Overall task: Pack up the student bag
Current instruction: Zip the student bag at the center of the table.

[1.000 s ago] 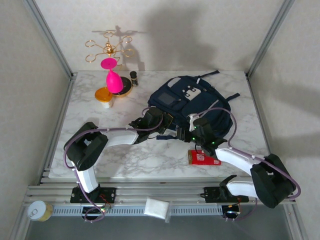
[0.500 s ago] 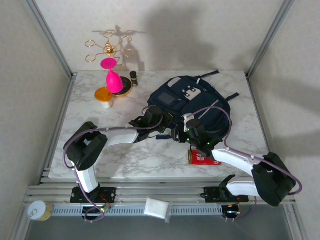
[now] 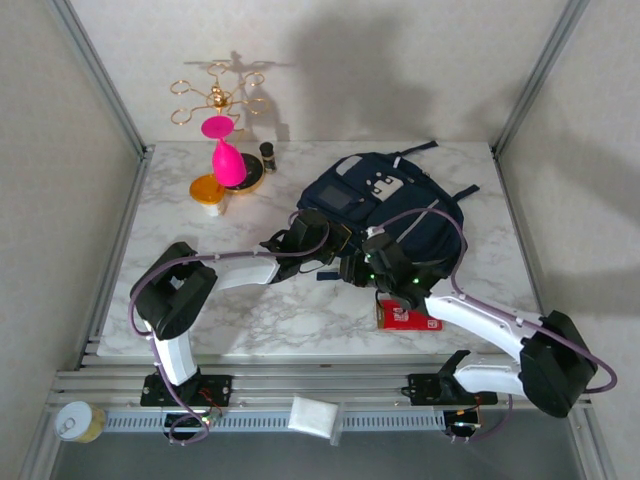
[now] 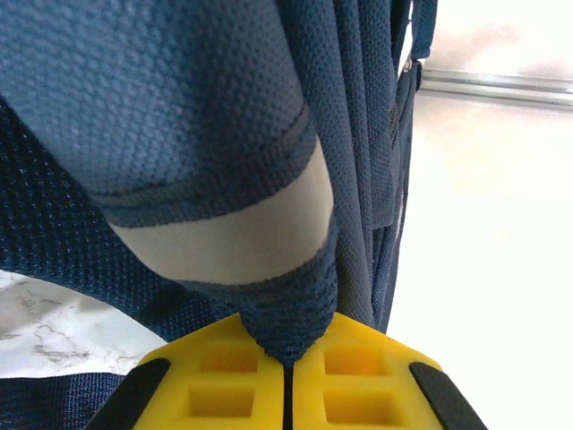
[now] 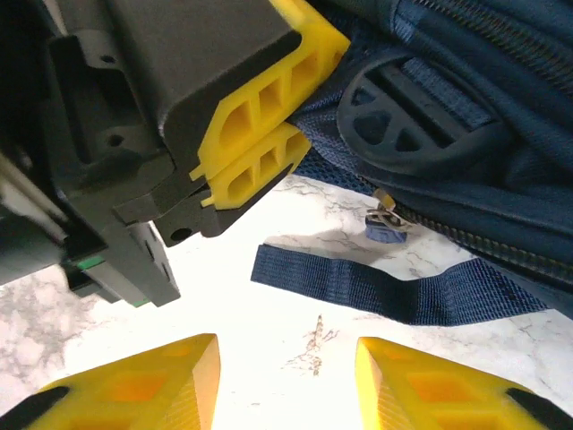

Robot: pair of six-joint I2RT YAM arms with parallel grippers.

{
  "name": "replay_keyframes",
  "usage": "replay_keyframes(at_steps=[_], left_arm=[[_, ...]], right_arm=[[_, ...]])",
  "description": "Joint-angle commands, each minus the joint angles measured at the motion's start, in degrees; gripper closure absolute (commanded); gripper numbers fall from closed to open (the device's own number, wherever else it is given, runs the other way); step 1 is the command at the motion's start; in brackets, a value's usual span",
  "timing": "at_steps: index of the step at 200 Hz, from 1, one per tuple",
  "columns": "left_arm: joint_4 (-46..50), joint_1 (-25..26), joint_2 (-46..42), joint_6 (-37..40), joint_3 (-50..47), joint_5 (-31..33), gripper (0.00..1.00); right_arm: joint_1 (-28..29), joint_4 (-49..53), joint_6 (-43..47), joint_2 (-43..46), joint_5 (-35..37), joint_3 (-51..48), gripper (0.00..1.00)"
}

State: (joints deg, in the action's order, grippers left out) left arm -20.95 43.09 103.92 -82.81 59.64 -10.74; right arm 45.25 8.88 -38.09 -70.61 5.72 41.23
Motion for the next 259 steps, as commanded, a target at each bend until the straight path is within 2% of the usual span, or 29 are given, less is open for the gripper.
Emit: replay_keyframes(at_steps=[1,70,103,163,205,224,259], left_arm=[[-8.15,0.94,-1.11,-1.66,2.90,-4.65,1.00],[-8.76,0.94,-0.89,-1.88,3.03,-5.32,1.00],[-8.91,0.94,-0.91,-1.83,3.12,-5.50,1.00],[-8.89,1.00,-1.00,-1.92,3.14,-5.24,1.00],[-8.76,0.94,-1.22,-1.77,3.03,-4.84,1.00],[-8.28,0.94,-1.44,-1.51,3.03,-4.31,1.00],[-7.94,0.64,-1.53,-1.40,3.19,-3.78,1.00]], right_arm=[[0.18,3.70,-2.74,-2.25,5.08,2.77,0.57],[-3.31,-2.41,1.35,-9.07,9.25,4.74,0.61],[-3.56,-8.34,4.35,-11.66,6.16,5.21,0.61],[-3.82,-12.46,6.26,-12.89,13.50,5.11,0.58],[-3.82,-12.48,8.41,-12.44,15.99,4.91,0.68],[-3.95,-13.29,9.50,-11.43,14.68,3.74,0.73],[-4.03,-13.28,12.72,-9.68,11.25,1.91,0.87]])
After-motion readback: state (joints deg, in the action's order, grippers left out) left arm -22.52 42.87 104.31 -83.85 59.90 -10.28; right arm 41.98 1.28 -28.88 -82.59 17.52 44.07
